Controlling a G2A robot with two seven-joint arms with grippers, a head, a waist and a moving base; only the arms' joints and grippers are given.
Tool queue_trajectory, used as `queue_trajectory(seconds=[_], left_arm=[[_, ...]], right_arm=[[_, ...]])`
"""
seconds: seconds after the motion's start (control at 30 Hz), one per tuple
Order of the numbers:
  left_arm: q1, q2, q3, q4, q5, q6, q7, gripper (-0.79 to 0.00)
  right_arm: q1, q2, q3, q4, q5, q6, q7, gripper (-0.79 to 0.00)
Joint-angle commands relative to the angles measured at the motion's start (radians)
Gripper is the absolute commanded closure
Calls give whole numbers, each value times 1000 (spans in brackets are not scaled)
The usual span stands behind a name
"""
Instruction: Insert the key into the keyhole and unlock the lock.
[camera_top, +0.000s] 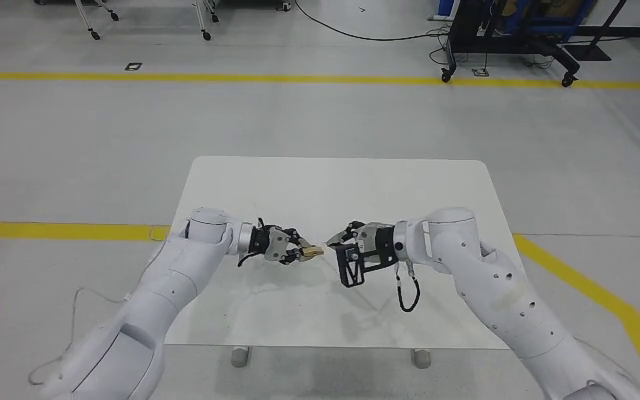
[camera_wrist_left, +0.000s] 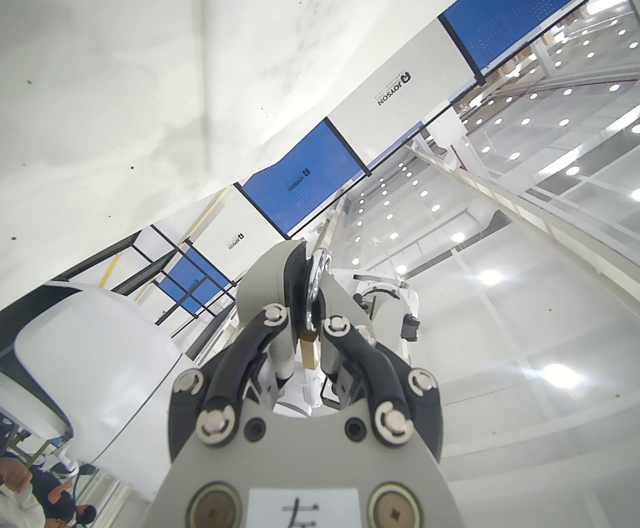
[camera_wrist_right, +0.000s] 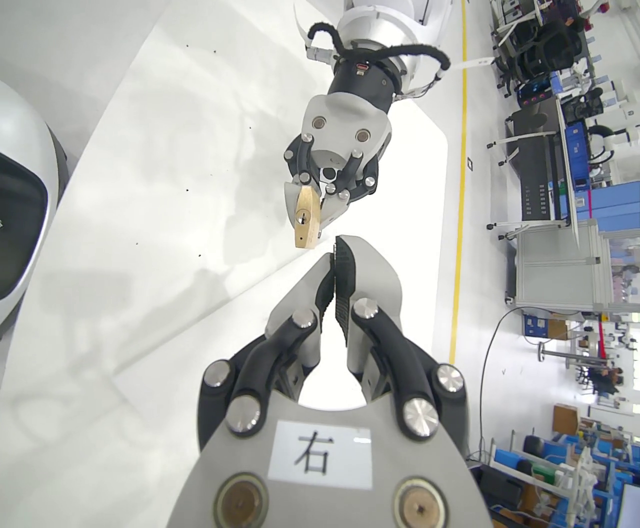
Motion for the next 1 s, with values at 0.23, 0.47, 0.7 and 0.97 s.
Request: queue_trajectory(seconds=[0.23,0.47,0.7,0.97], left_arm=[[-45,6,96,29,-53,-18,-18,0],[-57,8,108,35,-36,-23,-23,0],[-57,5,106,28,-7,-30,1,0],[-46,4,89,6,13,-69,71,0]], right_arm=[[77,39,-115,5,-34,0,-56,0],[109,53,-174,-23,-27,0,18,0],[111,50,-192,-48,13,0,111,0],[101,32,-232,-81,10,43,237,0]])
